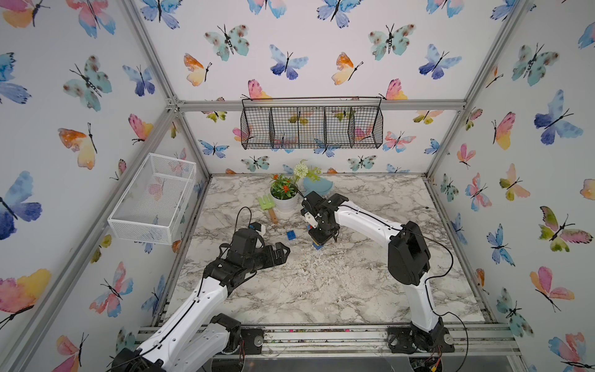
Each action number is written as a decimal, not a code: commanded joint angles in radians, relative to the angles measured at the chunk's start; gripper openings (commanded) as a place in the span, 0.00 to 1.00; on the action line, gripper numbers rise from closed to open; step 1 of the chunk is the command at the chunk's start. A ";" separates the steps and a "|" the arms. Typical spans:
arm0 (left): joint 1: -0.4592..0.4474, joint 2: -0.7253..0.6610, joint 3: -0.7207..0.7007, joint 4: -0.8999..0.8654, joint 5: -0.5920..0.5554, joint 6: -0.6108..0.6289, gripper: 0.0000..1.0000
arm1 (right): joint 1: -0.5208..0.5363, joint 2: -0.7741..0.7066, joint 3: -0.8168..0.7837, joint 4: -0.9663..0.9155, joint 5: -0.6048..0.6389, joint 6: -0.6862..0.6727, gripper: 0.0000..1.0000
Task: Assemble a spoon with lego
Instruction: Move the lego brick at the center of the board, then pick up the lego brick from the center of the board.
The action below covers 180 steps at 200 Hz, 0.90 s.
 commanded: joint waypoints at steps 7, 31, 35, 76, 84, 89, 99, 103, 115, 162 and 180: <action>-0.008 0.050 0.004 0.068 -0.011 -0.004 0.99 | -0.002 -0.030 -0.011 -0.005 -0.035 0.001 0.46; -0.008 0.110 0.020 0.085 -0.012 -0.005 0.99 | -0.002 -0.041 -0.005 0.002 -0.038 -0.005 0.53; -0.010 0.118 0.024 0.085 -0.013 -0.004 1.00 | -0.002 -0.044 -0.003 0.002 -0.042 -0.006 0.53; -0.012 0.205 0.056 0.109 -0.038 -0.009 1.00 | -0.010 -0.058 -0.003 0.016 -0.045 -0.009 0.65; -0.013 0.230 0.063 0.114 -0.044 -0.012 1.00 | -0.011 -0.061 -0.001 0.014 -0.045 -0.014 0.67; -0.014 0.247 0.069 0.116 -0.048 -0.013 1.00 | -0.011 -0.064 -0.001 0.012 -0.045 -0.017 0.68; -0.015 0.275 0.081 0.120 -0.067 -0.025 0.98 | -0.010 -0.078 -0.007 0.021 -0.036 -0.022 0.73; -0.016 0.288 0.085 0.121 -0.076 -0.028 0.97 | -0.011 -0.087 -0.010 0.029 -0.029 -0.020 0.75; -0.017 0.320 0.099 0.122 -0.090 -0.034 0.97 | -0.013 -0.119 -0.033 0.061 -0.022 -0.018 0.79; -0.016 0.416 0.161 0.119 -0.133 -0.065 0.98 | -0.013 -0.211 -0.070 0.109 0.002 -0.035 0.87; -0.018 0.457 0.189 0.122 -0.130 -0.069 0.98 | -0.014 -0.243 -0.074 0.122 0.008 -0.043 0.88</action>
